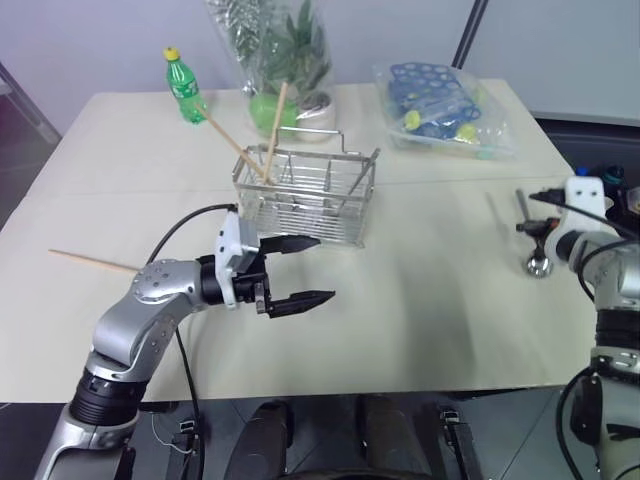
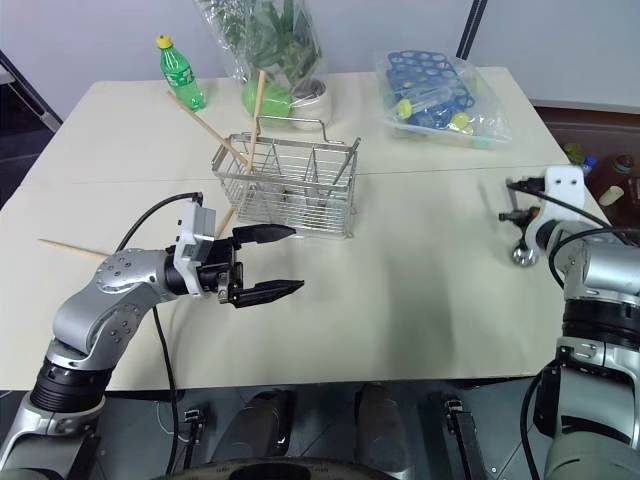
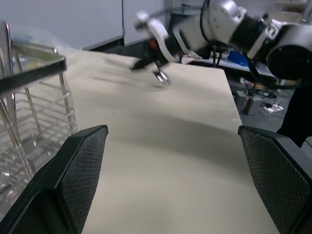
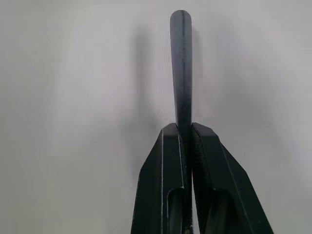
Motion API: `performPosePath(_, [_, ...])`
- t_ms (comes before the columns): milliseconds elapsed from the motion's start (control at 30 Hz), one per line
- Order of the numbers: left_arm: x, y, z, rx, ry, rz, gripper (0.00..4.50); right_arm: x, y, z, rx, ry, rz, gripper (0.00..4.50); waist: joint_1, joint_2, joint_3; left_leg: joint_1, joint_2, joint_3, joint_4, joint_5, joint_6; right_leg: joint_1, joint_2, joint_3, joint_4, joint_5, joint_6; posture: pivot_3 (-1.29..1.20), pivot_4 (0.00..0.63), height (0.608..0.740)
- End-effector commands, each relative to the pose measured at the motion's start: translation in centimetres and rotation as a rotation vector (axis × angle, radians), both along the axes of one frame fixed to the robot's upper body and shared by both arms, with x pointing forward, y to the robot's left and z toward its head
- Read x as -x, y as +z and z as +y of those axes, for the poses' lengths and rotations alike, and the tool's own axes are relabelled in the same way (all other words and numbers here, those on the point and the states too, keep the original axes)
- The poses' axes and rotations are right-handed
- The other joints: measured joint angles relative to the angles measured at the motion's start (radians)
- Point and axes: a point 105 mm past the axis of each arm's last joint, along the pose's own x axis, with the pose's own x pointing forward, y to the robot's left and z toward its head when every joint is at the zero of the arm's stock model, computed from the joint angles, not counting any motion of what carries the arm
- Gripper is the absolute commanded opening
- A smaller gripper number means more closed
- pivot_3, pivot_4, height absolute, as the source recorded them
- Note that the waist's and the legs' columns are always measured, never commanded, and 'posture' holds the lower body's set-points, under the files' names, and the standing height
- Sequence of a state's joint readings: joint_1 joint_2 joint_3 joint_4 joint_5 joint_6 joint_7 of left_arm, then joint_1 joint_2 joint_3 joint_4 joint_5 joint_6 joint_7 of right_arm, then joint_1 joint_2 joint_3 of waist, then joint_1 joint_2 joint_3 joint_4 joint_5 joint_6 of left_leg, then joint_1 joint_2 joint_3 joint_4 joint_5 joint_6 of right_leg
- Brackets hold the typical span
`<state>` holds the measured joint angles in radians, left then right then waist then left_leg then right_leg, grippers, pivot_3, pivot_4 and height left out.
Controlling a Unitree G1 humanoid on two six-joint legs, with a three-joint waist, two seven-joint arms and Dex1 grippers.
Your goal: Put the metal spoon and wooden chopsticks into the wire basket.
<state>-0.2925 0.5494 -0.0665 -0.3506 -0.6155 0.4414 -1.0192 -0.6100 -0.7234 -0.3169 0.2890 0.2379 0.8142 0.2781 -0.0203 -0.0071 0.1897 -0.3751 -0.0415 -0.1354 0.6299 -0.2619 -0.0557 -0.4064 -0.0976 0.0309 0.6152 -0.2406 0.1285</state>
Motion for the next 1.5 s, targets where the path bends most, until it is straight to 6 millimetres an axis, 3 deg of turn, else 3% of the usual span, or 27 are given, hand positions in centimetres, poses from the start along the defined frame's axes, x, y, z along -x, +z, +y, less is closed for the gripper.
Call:
performPosePath(33, [-0.6,0.6,-0.1,0.010,0.011,-0.052,4.50,-1.1,6.9,2.3,0.074,0.040,-0.274,0.06,0.000,0.000,0.000,0.000,0.000,0.000,0.000,0.000,0.000,0.000,0.000,0.000,0.000,0.000,0.000,0.00,0.150,0.740])
performPosePath(233, [-2.0,1.2,0.4,0.042,0.118,-0.075,4.50,-1.0,15.1,8.8,0.087,0.151,-0.665,0.06,0.000,0.000,0.000,0.000,0.000,0.000,-0.001,0.000,0.000,-0.001,0.000,0.000,0.000,0.000,0.000,0.00,0.150,0.740])
performPosePath(300, [-2.2,1.6,0.6,0.050,0.145,-0.085,4.50,-0.6,16.6,11.0,0.043,0.195,-0.755,0.06,0.000,0.000,0.000,-0.001,0.000,-0.001,-0.001,0.000,0.000,-0.002,0.000,0.000,0.000,0.000,0.000,0.00,0.150,0.740])
performPosePath(367, [-2.5,2.2,1.2,0.059,0.203,-0.105,4.50,0.1,18.2,14.7,-0.015,0.306,-0.863,0.06,0.000,0.000,0.000,-0.001,0.000,-0.001,-0.001,0.000,0.000,-0.002,0.000,0.000,0.001,0.000,0.000,0.00,0.150,0.740])
performPosePath(467, [-2.7,2.9,2.0,0.068,0.268,-0.123,4.50,1.1,19.2,18.5,-0.071,0.431,-0.950,0.06,-0.001,0.000,0.000,-0.001,0.000,-0.001,-0.002,0.000,0.000,-0.003,0.000,0.000,0.002,0.000,0.000,0.00,0.150,0.740])
performPosePath(600, [-2.5,3.7,3.3,0.053,0.356,-0.146,4.50,1.2,17.9,22.6,-0.021,0.566,-0.971,0.06,0.001,0.000,0.000,-0.001,0.000,-0.001,-0.001,0.000,0.000,-0.003,0.000,0.000,0.003,0.000,0.000,0.00,0.150,0.740])
performPosePath(867, [-2.4,3.5,4.8,0.044,0.501,-0.154,4.50,0.5,14.1,27.7,-0.065,0.740,-0.938,0.06,-0.006,0.000,0.000,0.000,0.000,-0.001,-0.002,0.000,0.000,-0.004,0.000,0.000,0.004,0.000,-0.001,0.00,0.150,0.740])
performPosePath(1500, [-1.8,2.9,4.0,0.071,0.556,-0.144,4.50,-0.5,9.6,29.4,-0.167,0.770,-0.850,0.06,-0.024,0.000,0.000,0.000,0.000,-0.002,-0.002,0.000,-0.001,-0.004,0.001,0.000,0.005,0.001,-0.002,0.00,0.150,0.740])
